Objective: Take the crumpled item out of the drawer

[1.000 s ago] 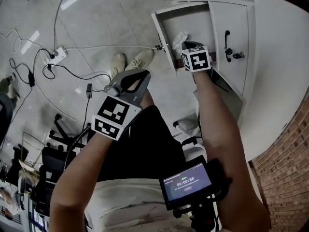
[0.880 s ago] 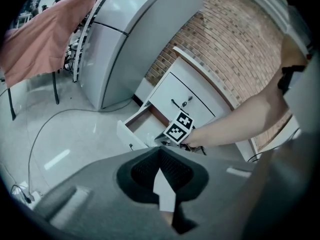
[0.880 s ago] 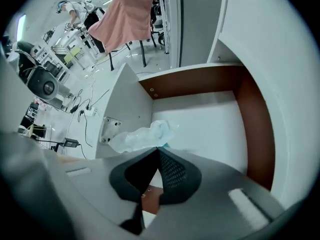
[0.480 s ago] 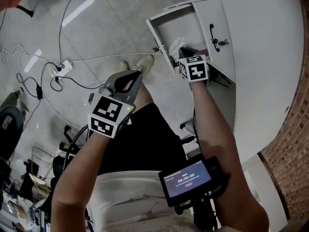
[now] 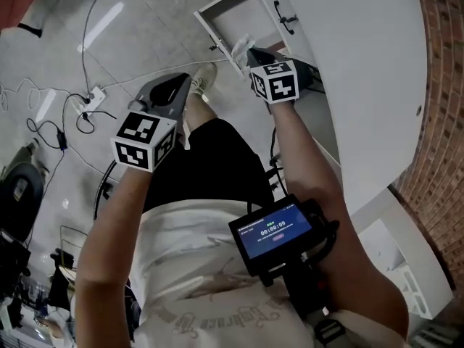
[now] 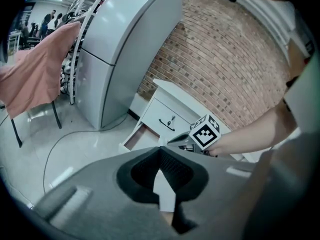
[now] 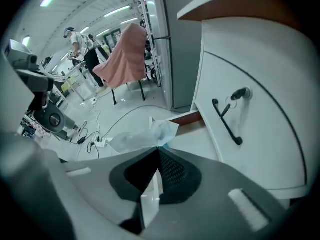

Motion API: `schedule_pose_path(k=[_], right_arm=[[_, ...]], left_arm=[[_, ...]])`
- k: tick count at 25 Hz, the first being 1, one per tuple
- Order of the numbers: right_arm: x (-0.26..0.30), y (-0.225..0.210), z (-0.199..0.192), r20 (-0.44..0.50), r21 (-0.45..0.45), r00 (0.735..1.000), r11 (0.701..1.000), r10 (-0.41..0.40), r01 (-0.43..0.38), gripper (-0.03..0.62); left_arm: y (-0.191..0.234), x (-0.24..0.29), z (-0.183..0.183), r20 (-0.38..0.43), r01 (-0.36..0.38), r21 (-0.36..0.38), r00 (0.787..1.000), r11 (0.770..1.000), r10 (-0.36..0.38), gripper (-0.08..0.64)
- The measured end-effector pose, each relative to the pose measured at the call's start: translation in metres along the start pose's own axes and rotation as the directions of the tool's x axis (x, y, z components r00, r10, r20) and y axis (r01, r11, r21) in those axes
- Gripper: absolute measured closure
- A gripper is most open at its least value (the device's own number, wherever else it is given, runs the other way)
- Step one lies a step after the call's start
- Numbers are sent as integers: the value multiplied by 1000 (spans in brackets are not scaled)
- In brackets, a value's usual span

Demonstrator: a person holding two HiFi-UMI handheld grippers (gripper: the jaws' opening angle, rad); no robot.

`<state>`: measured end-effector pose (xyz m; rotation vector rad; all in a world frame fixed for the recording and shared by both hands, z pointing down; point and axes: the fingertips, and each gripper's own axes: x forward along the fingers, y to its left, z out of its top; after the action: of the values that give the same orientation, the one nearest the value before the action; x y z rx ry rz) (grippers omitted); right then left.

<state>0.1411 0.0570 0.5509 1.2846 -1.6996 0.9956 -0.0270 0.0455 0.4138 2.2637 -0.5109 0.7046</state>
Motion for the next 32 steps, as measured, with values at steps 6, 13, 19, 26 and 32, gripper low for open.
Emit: schedule_pose_path(k=[6,13,19,26,32], right_arm=[[-48,24,22,93,14,995,1000,18,-19,583],[-107,38,47,191,26,982,999,13,-19,583],[-147,51,53,240,42,971,999,4,-14,583],[-191,63,68,311,31,951,999,-2,-8,583],[-232,61,76,384,63,923,998,-35,12,583]], left_arm=[[-13,-28,5,-4,6,15,1000,1000,-6,558],[-31,-50,30,13,18,70,1000,997,-19,558],[-50,-68,44,16,47,124,999,991,-50,558],[-52,-88,56,28,25,143,999,989,-29,558],[-66,-103,72,44,40,183,998,982,-49,558]])
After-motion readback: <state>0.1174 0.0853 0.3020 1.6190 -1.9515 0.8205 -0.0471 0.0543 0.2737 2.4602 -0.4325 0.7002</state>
